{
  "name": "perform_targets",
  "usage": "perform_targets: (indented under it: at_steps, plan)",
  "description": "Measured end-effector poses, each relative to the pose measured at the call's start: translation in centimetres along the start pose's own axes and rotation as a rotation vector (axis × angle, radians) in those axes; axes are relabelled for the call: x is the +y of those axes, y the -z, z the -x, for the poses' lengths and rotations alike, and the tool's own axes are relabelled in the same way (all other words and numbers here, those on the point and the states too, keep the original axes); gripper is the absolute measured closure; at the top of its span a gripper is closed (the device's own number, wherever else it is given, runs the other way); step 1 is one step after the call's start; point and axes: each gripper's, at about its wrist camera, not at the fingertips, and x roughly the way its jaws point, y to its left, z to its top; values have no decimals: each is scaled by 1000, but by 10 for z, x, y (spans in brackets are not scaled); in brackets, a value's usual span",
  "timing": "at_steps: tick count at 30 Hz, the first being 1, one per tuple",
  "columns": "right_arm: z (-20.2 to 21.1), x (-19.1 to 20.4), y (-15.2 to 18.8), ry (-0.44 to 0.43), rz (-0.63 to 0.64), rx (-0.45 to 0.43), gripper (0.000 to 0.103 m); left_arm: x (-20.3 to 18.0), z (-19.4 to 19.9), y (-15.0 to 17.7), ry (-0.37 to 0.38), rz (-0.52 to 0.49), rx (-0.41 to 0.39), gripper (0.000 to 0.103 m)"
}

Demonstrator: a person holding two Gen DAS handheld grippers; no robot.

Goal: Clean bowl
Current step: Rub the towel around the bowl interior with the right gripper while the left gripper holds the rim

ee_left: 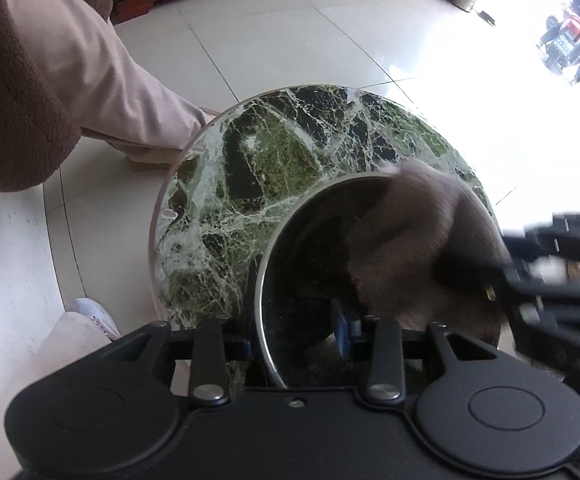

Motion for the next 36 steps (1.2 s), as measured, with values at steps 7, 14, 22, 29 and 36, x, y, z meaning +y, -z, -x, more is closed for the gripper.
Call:
perform_targets:
  at_steps: [7, 14, 22, 29, 36]
  plan:
    - [-5, 1, -6, 3, 15, -2, 81, 0, 0, 2, -7, 22, -7, 69]
    - [3, 4, 7, 23, 26, 18, 81, 2, 2, 3, -4, 41, -7, 72]
    - [-10, 8, -17, 17, 72, -14, 81, 4, 3, 8, -7, 99, -16, 73]
    - [5, 3, 20, 29, -12, 30, 81, 5, 2, 9, -4, 113, -29, 74]
    - [-7, 4, -11, 26, 0, -13, 81, 4, 4, 10, -22, 147, -39, 74]
